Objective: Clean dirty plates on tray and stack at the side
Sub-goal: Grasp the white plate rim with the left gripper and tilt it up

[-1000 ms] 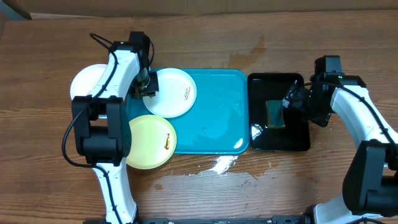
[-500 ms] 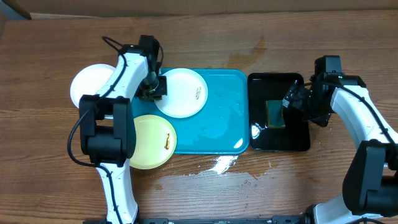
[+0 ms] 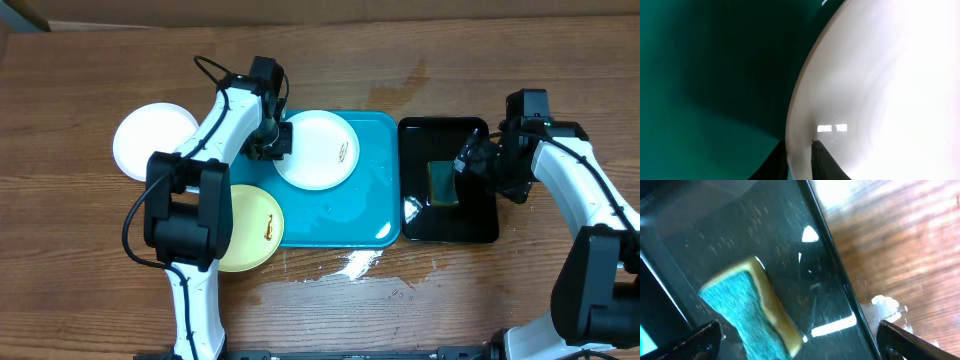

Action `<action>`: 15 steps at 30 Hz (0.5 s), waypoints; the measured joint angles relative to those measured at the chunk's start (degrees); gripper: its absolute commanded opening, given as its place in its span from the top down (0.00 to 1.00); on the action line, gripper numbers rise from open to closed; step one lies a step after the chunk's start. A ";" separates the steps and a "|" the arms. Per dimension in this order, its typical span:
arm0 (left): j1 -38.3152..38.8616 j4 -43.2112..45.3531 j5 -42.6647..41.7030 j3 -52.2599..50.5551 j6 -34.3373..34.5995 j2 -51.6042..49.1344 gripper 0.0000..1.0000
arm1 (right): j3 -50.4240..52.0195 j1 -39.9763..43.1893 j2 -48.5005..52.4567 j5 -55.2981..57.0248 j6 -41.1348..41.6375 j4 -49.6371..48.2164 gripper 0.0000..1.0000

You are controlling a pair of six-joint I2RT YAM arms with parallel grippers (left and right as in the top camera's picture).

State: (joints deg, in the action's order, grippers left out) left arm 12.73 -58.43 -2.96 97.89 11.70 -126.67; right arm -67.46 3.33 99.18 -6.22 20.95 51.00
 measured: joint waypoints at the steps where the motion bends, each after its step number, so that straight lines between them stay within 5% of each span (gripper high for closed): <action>1: 0.24 0.00 -0.11 0.00 0.00 0.00 0.82 | 0.04 0.00 0.00 0.04 0.02 -1.46 0.00; 8: 2.25 0.26 -0.31 -0.04 1.38 0.00 0.88 | 0.04 0.00 0.00 -2.51 0.04 -2.05 0.00; 11: 2.29 0.92 -0.31 -0.04 3.02 0.00 0.88 | 0.04 0.00 0.00 -5.11 -0.04 -0.52 0.15; 15: 2.29 1.29 -0.31 -0.04 4.85 0.00 0.87 | 0.04 -1.40 0.00 -6.71 -1.64 1.11 0.18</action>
State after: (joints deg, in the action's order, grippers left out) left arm 15.03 -57.14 -3.27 97.84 16.56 -126.67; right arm -67.42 1.93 99.18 -12.93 19.31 52.12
